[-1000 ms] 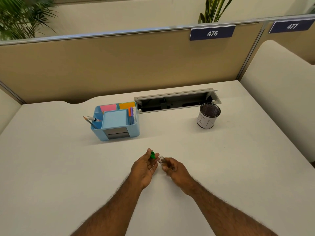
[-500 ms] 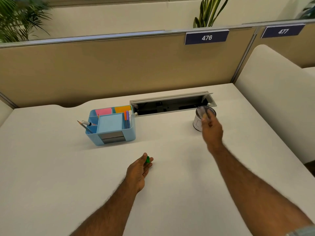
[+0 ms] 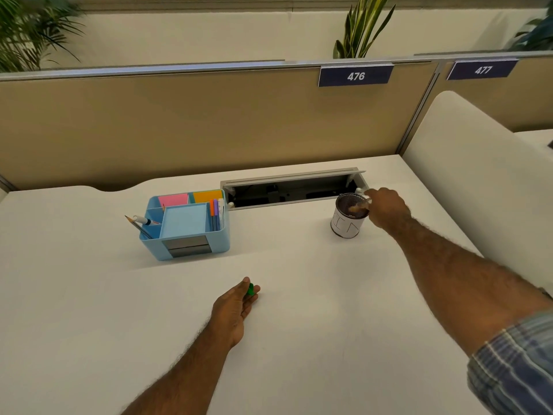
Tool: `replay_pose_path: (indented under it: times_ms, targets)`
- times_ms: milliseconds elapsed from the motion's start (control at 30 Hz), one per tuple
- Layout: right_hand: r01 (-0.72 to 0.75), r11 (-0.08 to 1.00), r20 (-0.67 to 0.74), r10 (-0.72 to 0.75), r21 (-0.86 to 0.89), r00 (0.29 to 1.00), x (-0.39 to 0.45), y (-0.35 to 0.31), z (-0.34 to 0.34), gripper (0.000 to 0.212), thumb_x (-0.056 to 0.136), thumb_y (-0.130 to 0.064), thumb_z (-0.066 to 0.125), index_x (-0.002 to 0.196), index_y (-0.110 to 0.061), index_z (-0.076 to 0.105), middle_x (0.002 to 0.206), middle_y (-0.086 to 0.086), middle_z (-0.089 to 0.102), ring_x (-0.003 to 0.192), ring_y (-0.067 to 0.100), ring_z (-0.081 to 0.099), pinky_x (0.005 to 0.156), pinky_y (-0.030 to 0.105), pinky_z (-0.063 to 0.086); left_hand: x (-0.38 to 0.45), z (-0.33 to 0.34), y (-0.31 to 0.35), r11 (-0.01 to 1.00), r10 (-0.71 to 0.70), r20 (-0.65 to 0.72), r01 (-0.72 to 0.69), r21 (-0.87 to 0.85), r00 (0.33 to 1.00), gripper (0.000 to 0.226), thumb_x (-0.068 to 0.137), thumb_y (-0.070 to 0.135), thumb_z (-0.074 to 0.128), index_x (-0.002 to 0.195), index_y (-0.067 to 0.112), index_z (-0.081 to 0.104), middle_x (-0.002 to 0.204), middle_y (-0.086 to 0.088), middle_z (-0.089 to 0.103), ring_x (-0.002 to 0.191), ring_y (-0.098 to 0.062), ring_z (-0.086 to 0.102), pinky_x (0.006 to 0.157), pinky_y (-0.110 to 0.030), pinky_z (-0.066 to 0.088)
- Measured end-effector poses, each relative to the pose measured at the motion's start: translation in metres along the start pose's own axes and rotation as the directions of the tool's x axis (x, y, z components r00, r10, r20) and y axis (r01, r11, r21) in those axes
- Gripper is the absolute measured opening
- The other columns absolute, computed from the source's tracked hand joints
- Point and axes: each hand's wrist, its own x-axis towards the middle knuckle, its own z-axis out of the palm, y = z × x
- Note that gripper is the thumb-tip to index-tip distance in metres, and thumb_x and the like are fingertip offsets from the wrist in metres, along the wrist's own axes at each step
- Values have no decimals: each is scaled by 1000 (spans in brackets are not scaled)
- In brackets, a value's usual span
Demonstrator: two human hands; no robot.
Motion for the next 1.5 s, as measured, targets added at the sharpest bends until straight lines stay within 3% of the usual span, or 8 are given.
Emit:
replay_pose_path:
  times_ms: [167, 333, 800, 933, 1067, 1167, 1333, 1500]
  targets:
    - [46, 996, -175, -33, 75, 984, 4, -6, -8, 48, 81, -1, 64, 126, -8, 49, 112, 22, 60, 106, 38, 53, 73, 37, 45, -1, -2, -1, 1000, 3, -8, -3, -1, 1000, 25, 88, 22, 64, 108, 7, 64, 102, -13, 71, 100, -23, 64, 94, -33, 46]
    - [49, 994, -113, -39, 93, 993, 7, -9, -6, 42, 83, -4, 66, 124, -6, 57, 115, 25, 57, 108, 40, 55, 83, 40, 49, 2, -2, -2, 1000, 7, -2, -7, -5, 1000, 21, 86, 21, 66, 102, 7, 65, 97, -12, 72, 96, -22, 66, 95, -35, 48]
    - [42, 920, -271, 71, 389, 960, 7, -15, 7, 34, 83, 1, 59, 116, -7, 62, 109, 21, 65, 100, 37, 59, 78, 32, 45, -1, 0, -1, 1000, 6, -12, -6, -18, 1000, 14, 87, 18, 64, 96, 7, 65, 98, -14, 70, 102, -27, 64, 96, -35, 48]
    - [-9, 743, -274, 259, 669, 926, -4, -23, 12, 26, 85, -7, 60, 111, -9, 62, 109, 14, 68, 100, 31, 62, 80, 26, 44, 0, 0, -2, 1000, 11, -15, -11, -9, 1000, 13, 88, 18, 63, 97, 8, 65, 97, -13, 71, 104, -27, 63, 99, -36, 46]
    - [-40, 572, -190, 337, 819, 922, -24, -34, 24, 20, 86, -15, 63, 106, -16, 61, 103, 4, 66, 89, 19, 58, 71, 22, 43, 1, -1, -3, 1000, 17, -17, -16, 9, 1000, 12, 89, 19, 63, 96, 10, 66, 98, -12, 71, 105, -26, 63, 102, -37, 45]
    - [-80, 430, -80, 343, 899, 936, -38, -41, 37, 22, 86, -17, 66, 107, -16, 61, 102, 2, 64, 92, 17, 58, 74, 27, 47, 1, 0, -4, 1000, 23, -10, -23, 8, 1000, 12, 90, 20, 62, 96, 11, 66, 101, -13, 70, 105, -26, 63, 103, -38, 45]
    - [-168, 121, 129, 279, 978, 952, -64, -57, 57, 12, 85, -15, 67, 95, -18, 61, 96, 7, 65, 79, 17, 58, 61, 25, 43, 1, 1, -4, 1000, 30, -13, -30, 4, 999, 14, 91, 24, 59, 95, 13, 65, 95, -7, 70, 102, -24, 63, 104, -38, 44]
    - [-260, 51, 248, 165, 964, 954, -95, -75, 76, 10, 86, -16, 66, 90, -22, 59, 93, 4, 65, 72, 11, 55, 61, 27, 42, 0, 0, -5, 999, 31, -12, -31, 14, 999, 16, 92, 26, 57, 96, 13, 65, 94, -6, 71, 106, -24, 62, 105, -38, 43]
